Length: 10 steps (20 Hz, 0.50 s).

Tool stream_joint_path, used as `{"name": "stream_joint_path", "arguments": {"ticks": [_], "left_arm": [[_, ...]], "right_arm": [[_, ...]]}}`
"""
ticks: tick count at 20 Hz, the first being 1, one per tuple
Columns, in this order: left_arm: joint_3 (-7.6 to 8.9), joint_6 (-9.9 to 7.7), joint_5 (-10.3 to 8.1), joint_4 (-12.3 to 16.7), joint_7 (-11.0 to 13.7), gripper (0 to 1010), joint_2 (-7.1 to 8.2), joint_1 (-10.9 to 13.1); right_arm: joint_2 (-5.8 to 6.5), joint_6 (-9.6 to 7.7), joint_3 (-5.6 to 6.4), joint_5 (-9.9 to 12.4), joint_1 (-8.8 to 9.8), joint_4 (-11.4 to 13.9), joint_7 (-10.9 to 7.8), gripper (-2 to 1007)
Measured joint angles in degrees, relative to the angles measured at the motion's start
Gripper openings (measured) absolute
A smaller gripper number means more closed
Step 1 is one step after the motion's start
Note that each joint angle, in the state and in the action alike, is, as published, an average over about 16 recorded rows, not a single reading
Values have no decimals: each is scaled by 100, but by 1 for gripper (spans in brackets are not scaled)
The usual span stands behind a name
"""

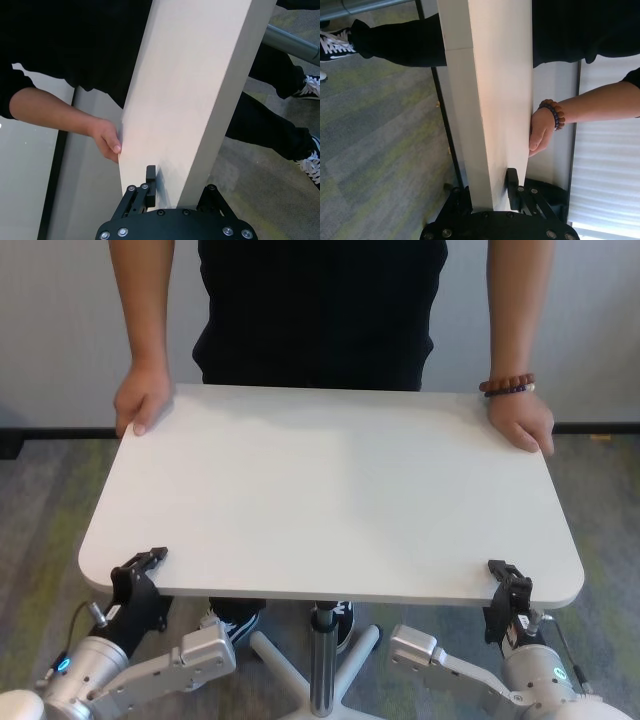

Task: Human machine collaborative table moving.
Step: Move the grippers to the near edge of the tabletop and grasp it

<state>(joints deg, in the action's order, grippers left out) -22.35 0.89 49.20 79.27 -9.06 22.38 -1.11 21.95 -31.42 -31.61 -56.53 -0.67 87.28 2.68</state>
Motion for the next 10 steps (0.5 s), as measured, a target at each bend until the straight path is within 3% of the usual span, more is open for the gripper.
{"name": "stream_joint_path", "arguments": {"ticks": [10], "left_arm": [[0, 0, 0, 0, 0, 346, 0, 0]], "right_arm": [[0, 0, 0, 0, 0, 0, 0, 288]]}}
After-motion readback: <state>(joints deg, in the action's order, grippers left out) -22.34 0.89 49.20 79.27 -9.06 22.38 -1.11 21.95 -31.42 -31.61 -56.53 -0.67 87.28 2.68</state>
